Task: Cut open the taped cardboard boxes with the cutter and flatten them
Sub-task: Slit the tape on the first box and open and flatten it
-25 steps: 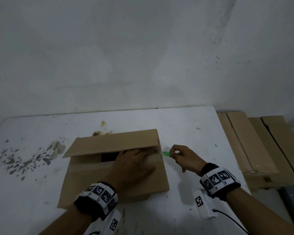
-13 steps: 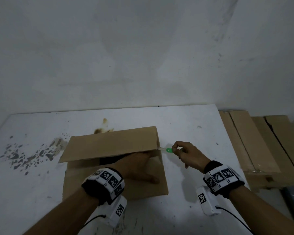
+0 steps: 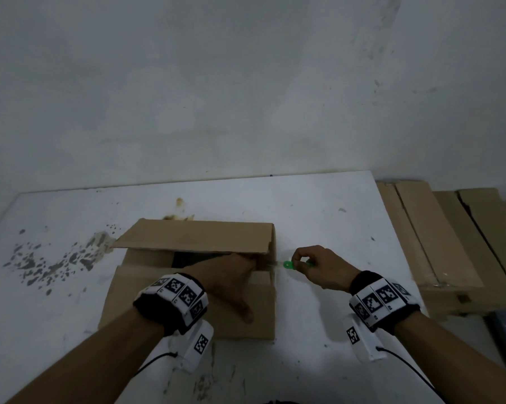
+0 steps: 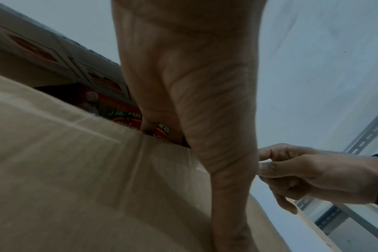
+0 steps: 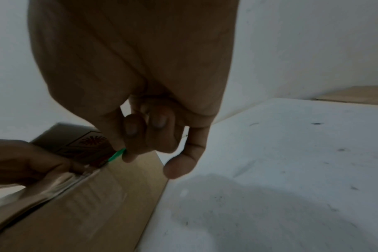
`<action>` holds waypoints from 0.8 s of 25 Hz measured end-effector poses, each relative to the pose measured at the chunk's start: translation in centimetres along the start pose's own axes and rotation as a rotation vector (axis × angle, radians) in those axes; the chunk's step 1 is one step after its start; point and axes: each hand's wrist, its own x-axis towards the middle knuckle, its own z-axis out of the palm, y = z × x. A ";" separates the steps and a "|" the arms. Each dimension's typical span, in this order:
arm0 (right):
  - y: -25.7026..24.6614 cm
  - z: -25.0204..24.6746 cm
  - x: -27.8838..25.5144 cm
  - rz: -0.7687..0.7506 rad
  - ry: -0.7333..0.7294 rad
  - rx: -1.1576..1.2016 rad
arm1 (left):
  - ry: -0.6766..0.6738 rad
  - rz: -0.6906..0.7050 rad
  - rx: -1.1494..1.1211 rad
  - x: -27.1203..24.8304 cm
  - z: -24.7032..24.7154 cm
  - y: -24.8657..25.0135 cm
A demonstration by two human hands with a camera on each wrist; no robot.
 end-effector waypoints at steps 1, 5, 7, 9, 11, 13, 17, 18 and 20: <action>-0.1 0.0 -0.1 -0.006 -0.007 0.001 | 0.010 -0.001 -0.012 0.1 0.2 -0.1; 0.1 -0.2 -0.6 0.001 -0.056 0.062 | 0.045 -0.013 -0.066 0.1 0.3 -0.4; 0.4 -0.2 -0.7 0.011 -0.075 0.070 | 0.058 -0.018 -0.075 0.1 0.3 -0.4; 0.3 -0.1 -0.7 0.005 -0.041 0.080 | 0.058 -0.021 -0.076 0.1 0.3 -0.4; 0.1 0.2 -0.5 -0.018 0.006 0.069 | 0.062 -0.028 -0.094 0.2 0.0 -0.4; 0.0 0.5 -0.3 -0.032 0.006 0.021 | 0.054 -0.027 -0.096 0.2 -0.3 -0.1; 0.2 0.1 -0.4 -0.017 -0.067 0.007 | 0.044 -0.028 -0.067 0.1 -0.8 0.4; 0.3 -0.1 -0.7 -0.011 -0.097 0.000 | 0.048 -0.030 -0.065 0.1 -0.8 0.4; 0.7 -0.2 -1.3 -0.001 -0.146 0.003 | 0.070 -0.034 -0.061 0.0 -0.8 0.3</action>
